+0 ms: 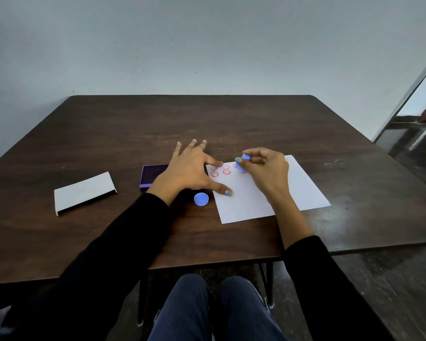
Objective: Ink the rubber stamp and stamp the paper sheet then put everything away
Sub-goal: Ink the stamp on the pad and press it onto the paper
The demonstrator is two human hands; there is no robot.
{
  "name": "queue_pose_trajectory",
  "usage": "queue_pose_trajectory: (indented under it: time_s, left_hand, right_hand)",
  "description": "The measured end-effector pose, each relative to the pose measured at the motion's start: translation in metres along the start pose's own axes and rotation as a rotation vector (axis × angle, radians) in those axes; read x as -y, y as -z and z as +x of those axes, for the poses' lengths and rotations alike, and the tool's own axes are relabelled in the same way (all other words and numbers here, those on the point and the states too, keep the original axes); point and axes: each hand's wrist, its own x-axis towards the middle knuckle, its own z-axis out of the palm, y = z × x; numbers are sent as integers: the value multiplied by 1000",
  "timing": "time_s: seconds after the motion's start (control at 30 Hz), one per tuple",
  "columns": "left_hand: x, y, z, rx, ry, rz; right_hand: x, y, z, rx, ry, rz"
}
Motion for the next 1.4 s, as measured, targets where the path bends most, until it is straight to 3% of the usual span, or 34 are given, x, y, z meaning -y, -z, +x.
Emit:
queue_pose_trajectory:
  time_s: [0.3, 1.4]
  left_hand:
    - [0, 0, 1, 37, -8, -19]
    - [-2, 1, 0, 52, -1, -30]
  right_hand:
    - [2, -2, -5, -11, 75, -81]
    - [10, -10, 0, 16, 77, -315]
